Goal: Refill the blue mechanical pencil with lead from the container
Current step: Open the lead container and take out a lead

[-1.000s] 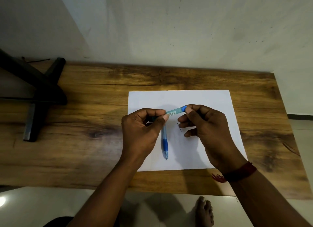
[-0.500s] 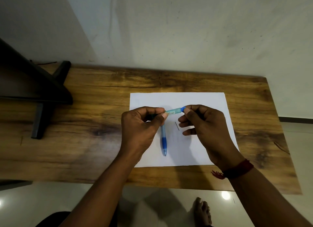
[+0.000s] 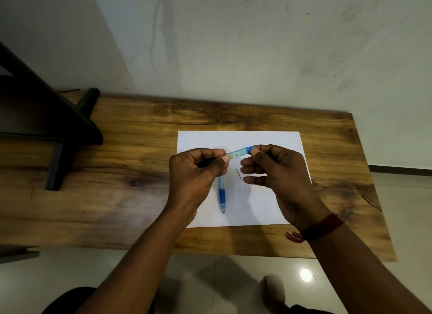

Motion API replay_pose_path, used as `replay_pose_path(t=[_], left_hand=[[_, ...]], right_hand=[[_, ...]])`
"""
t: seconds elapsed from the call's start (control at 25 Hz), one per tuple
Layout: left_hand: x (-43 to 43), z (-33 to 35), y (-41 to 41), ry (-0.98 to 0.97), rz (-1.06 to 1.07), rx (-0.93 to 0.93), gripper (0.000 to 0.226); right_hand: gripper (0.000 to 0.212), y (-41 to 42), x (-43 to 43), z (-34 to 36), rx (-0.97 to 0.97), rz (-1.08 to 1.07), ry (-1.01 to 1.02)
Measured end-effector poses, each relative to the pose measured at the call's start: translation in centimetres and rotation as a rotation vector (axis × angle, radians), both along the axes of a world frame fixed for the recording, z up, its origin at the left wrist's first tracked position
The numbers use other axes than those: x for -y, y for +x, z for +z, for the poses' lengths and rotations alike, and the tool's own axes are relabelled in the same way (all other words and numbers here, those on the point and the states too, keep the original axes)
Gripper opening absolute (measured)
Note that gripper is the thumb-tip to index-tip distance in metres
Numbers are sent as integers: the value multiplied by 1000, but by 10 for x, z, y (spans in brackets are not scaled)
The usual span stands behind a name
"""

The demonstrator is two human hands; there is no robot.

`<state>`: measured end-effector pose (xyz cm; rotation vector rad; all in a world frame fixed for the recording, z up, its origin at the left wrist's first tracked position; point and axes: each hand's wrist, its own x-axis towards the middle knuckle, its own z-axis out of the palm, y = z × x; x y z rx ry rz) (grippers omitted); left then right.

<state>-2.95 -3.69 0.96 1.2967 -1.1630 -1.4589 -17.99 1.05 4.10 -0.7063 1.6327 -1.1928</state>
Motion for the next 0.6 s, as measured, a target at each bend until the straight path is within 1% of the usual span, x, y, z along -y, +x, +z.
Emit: replay_pose_path(t=[0.12, 0.24, 0.32, 0.48, 0.6], left_hand=[[0, 0, 3, 13, -4, -17, 12], [1, 2, 5, 38, -4, -22, 12], [2, 3, 6, 60, -1, -23, 15], [5, 3, 9, 68, -45, 54, 12], [5, 4, 8, 35, -92, 168, 12]], right_hand=[[14, 0, 0, -1, -73, 39, 3], [14, -1, 1, -5, -191, 93, 13], [13, -3, 2, -7, -239, 132, 34], [12, -8, 2, -6, -261, 197, 50], [10, -9, 1, -4, -311, 191, 49]])
